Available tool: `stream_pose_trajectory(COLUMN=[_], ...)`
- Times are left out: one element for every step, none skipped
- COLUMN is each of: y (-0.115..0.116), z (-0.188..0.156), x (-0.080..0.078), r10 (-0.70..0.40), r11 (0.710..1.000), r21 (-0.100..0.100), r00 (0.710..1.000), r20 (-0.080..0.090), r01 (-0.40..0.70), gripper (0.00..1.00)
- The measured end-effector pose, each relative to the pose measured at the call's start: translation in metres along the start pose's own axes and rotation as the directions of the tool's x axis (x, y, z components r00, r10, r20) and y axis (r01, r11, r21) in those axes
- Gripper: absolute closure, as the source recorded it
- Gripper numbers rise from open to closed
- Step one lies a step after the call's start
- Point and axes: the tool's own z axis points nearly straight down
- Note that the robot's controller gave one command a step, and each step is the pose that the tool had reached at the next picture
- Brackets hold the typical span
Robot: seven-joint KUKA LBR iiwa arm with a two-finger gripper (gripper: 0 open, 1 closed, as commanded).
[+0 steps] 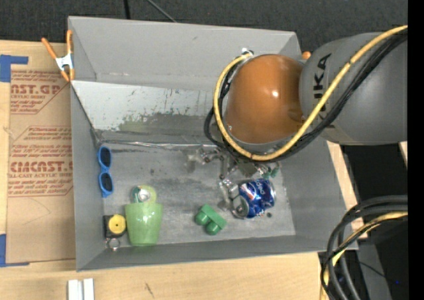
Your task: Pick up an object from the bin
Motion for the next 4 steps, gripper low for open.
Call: stream_pose_trajectory(y=[0.006,0.003,-0.045,-0.018], z=[0.000,0.007,-0.004,0.023], x=[0.043,0.053,-0.027,0.005], r10=[-0.058,-0.321,-0.301,-0.340], r11=[0.998,0.947,0.954,0.940], r21=[-0.006,-0.008,-0.001,-0.010], r00=[0.998,0.947,0.954,0.940], r20=[-0.009,-0.006,0.002,-0.006], r01=[0.058,0.321,0.301,0.340], gripper=[0.00,0.00,0.00,0.00])
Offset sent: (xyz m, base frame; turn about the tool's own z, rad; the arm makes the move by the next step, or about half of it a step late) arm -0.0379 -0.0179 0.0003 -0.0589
